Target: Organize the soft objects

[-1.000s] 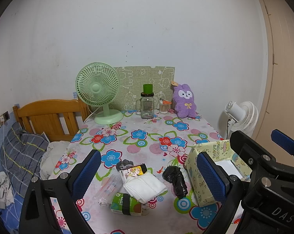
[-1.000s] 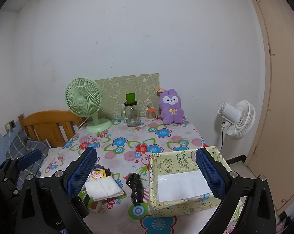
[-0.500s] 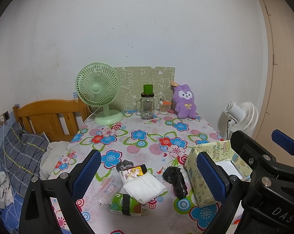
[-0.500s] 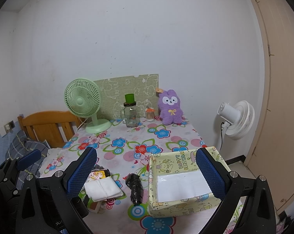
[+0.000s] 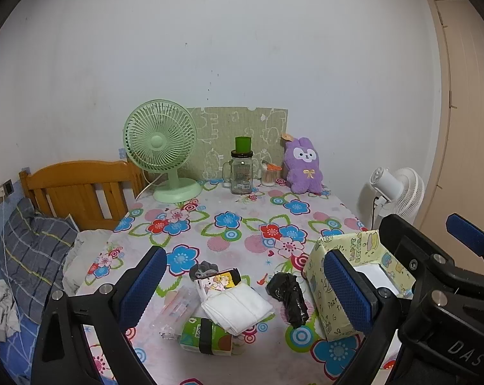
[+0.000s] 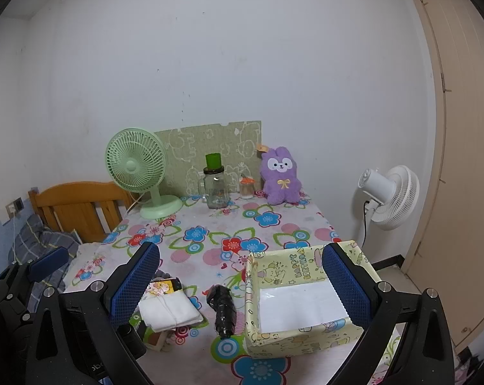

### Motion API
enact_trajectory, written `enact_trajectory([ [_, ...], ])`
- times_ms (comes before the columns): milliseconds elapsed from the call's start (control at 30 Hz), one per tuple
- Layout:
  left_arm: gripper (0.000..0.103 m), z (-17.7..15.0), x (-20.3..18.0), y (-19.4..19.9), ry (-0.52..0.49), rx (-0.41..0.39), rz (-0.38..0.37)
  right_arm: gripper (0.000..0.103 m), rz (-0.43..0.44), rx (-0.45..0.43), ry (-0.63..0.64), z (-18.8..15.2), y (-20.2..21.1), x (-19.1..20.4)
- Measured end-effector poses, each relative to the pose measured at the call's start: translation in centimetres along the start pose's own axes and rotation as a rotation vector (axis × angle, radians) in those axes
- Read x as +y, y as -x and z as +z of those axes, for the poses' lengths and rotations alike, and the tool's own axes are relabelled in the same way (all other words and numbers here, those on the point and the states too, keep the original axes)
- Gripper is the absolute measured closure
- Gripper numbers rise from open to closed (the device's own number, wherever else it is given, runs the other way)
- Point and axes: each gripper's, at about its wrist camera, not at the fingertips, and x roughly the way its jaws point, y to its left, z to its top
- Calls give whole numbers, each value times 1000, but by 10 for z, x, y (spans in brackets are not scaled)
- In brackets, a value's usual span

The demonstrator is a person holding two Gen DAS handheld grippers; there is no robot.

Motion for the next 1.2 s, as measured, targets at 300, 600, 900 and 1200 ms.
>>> enact_trajectory([
  [300, 5, 1, 3, -8, 0, -7, 14, 2, 7, 8, -9, -2, -7, 1],
  [600, 6, -4, 9, -24, -7, 16, 36, 9, 19, 46, 6, -5, -24, 9],
  [900, 8, -14, 23, -50, -1, 74, 46, 12, 40, 93, -5, -14, -53, 18],
  [1200, 8, -28, 38, -76, 5, 140, 40, 16, 53, 151, -2, -25, -83, 33],
])
